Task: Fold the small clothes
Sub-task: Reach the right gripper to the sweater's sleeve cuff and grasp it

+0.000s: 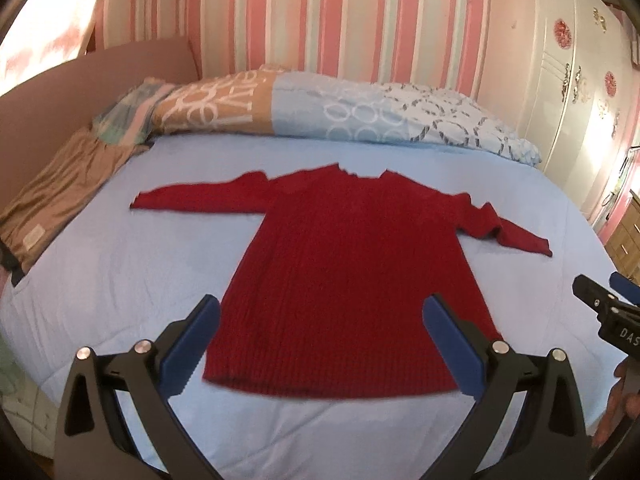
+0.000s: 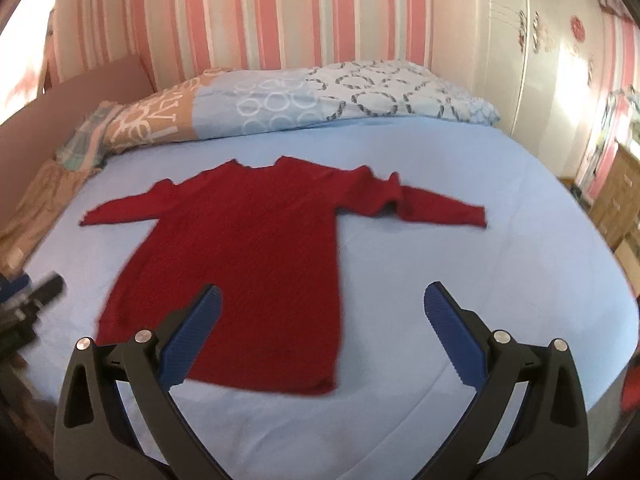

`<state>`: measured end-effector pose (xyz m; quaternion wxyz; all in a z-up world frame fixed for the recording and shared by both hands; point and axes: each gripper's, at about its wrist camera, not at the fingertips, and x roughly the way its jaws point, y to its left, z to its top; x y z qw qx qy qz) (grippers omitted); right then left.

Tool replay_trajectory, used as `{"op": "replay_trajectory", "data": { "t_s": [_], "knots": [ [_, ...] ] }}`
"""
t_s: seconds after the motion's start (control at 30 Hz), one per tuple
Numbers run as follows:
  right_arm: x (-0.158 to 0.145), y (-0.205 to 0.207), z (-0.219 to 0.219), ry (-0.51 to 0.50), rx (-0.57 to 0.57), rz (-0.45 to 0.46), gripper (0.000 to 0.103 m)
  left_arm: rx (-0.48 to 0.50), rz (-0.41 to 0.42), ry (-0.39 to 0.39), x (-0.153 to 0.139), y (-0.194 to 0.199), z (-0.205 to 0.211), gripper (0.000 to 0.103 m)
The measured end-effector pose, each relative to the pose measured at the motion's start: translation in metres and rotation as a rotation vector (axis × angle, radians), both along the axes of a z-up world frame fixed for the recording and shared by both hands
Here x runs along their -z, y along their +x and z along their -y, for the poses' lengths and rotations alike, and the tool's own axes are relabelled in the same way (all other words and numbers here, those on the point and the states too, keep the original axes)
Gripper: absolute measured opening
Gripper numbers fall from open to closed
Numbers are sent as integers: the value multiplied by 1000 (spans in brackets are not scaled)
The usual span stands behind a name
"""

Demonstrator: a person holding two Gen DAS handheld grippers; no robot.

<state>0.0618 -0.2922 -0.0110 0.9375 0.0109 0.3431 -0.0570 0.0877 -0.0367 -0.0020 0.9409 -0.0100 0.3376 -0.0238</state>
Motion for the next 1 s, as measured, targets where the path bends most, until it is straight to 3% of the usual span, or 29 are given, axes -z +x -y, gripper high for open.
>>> {"op": "replay_trajectory", "data": {
  "t_s": [0.1, 0.2, 0.37, 0.53, 0.77, 0.83, 1.0],
  "knots": [
    [8, 10, 25, -24, 29, 13, 100, 25, 12, 36, 10, 18, 15, 101],
    [18, 27, 60, 14, 58, 28, 100, 69, 24, 61, 22, 36, 30, 101],
    [42, 69, 121, 55, 74, 3, 100, 74, -53, 17, 45, 77, 47, 101],
    [58, 115, 186, 47, 157, -27, 100, 61, -55, 87, 56, 113, 69, 101],
    [95, 168, 254, 38, 188, -100, 100, 32, -40, 26, 64, 155, 81, 101],
    [107, 179, 270, 63, 184, -122, 88, 33, -43, 49, 68, 166, 88, 101],
    [137, 203, 298, 93, 192, -180, 87, 41, -53, 60, 79, 191, 98, 101]
  ]
}}
